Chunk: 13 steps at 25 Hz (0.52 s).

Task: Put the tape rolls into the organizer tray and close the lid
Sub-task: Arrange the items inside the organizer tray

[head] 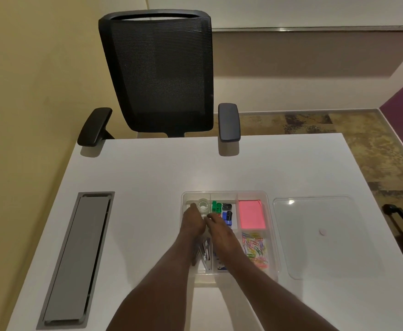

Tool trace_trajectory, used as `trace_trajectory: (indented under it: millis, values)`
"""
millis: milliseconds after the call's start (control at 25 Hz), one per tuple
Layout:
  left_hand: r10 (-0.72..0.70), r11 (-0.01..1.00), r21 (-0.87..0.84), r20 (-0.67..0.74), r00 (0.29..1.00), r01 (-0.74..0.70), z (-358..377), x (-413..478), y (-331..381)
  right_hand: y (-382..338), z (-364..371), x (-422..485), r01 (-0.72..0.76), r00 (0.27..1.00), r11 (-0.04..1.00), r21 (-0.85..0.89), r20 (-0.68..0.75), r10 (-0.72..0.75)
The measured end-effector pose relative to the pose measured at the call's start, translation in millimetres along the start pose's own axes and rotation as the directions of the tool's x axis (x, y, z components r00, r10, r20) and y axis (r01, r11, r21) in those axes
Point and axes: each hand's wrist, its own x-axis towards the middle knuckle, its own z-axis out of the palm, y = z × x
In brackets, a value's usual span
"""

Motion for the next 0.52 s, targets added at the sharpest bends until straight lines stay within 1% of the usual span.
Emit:
trace_trajectory:
  millis: [80, 160, 400, 520]
  values:
    - [-0.013, 1.0, -0.018, 0.013, 1.0, 0.013, -1, 2, -5, -1, -1, 1, -0.002, 1.0, 1.0, 0.009, 0.008, 0.002]
    - [0.005, 1.0, 0.012, 0.025, 1.0, -0.006, -2, 2, -6, -3, 2, -2, 0.013, 1.0, 1.0, -0.027, 0.019, -0.012]
    - [0.08, 0.993, 0.083, -0.017, 0.997, -0.078, -1, -17, -7, -2, 3, -7, 0.014, 0.999, 0.998, -0.069, 0.037, -0.012]
    - [0.189, 0.977, 0.116, -0.094, 0.977, -0.178, -6, -39, -16, -2, -5, -15, 0.099, 0.995, 0.968, -0.229, 0.048, -0.09]
